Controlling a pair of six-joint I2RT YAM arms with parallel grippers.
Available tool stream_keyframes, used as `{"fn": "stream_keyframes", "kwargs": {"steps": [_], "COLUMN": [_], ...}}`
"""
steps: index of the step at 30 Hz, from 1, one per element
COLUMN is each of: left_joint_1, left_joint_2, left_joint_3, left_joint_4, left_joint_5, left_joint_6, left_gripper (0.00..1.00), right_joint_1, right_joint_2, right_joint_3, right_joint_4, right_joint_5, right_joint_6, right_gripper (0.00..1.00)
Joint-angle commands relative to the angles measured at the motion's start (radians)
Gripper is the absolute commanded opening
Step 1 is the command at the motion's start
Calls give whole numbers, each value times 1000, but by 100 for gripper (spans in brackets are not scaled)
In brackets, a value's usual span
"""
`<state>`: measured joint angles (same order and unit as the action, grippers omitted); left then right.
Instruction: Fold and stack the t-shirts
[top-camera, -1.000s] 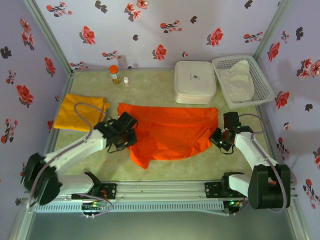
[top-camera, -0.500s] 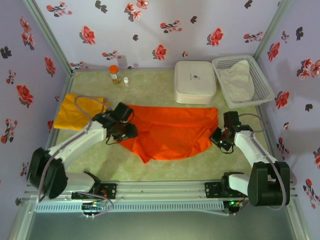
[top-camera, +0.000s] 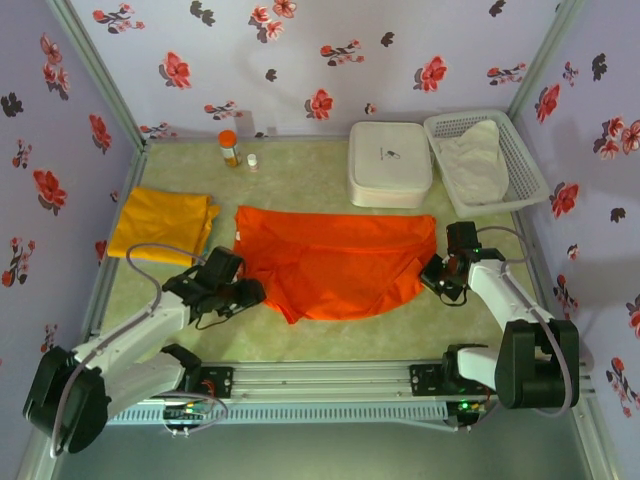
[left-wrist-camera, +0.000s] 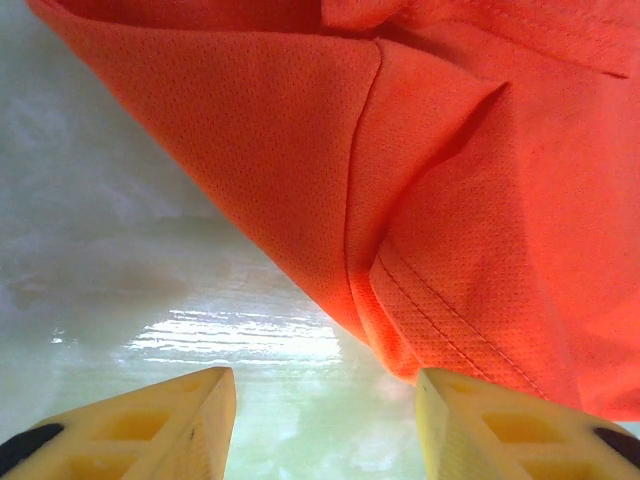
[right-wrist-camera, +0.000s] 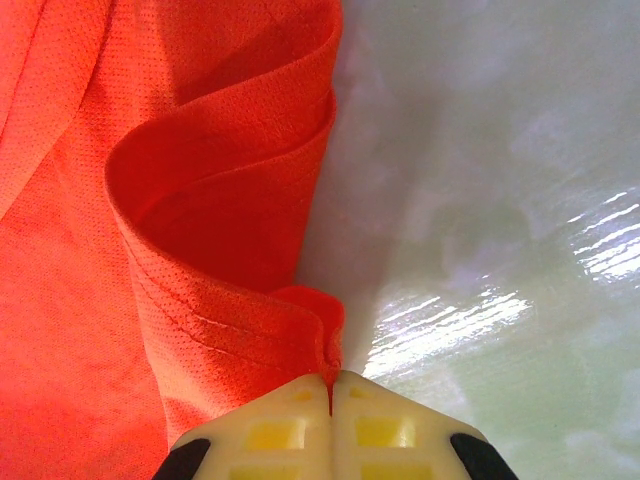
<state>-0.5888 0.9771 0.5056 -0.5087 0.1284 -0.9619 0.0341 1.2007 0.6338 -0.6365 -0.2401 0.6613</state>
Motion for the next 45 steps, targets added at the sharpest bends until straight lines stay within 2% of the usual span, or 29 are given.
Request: {"fn": "stream_keyframes", "kwargs": {"steps": [1, 5, 8, 17, 22, 27, 31, 36, 41, 45], "left_joint_1": [3, -5, -5, -57, -88, -101, -100, -64, -28, -26], "left_joint_2": [-49, -75, -31, 247, 386, 472, 433, 255, 130, 143], "left_joint_3": [-38, -72, -57, 82, 256, 330, 371, 342, 239, 152], "left_joint_4": [84, 175, 208, 429, 414, 402, 231, 35, 20, 106], "left_joint_5": [4, 35, 46, 99, 106, 134, 115, 33, 39, 82], "left_joint_6": [-93, -165, -168, -197, -139, -87, 11, 42, -31, -93], "left_gripper": [51, 50, 50, 48, 46, 44, 43, 46, 59, 61], "right_joint_1": [-7, -7, -7, -7, -7, -8, -8, -8, -8, -8], "right_joint_2": [-1, -4, -3, -5, 5, 4, 7, 20, 21, 14], "right_joint_3": [36, 32, 27, 32, 32, 29, 29, 32, 19, 8], "right_joint_4": [-15, -5, 2, 5, 8, 14, 21, 24, 27, 31], "right_joint_5": [-9, -11, -14, -14, -14, -13, -20, -29, -18, -22], "right_joint_6": [-15, -8, -6, -1, -7, -6, -4, -6, -8, -2], "right_gripper": [0, 0, 0, 0, 0, 0, 0, 0, 0, 0]}}
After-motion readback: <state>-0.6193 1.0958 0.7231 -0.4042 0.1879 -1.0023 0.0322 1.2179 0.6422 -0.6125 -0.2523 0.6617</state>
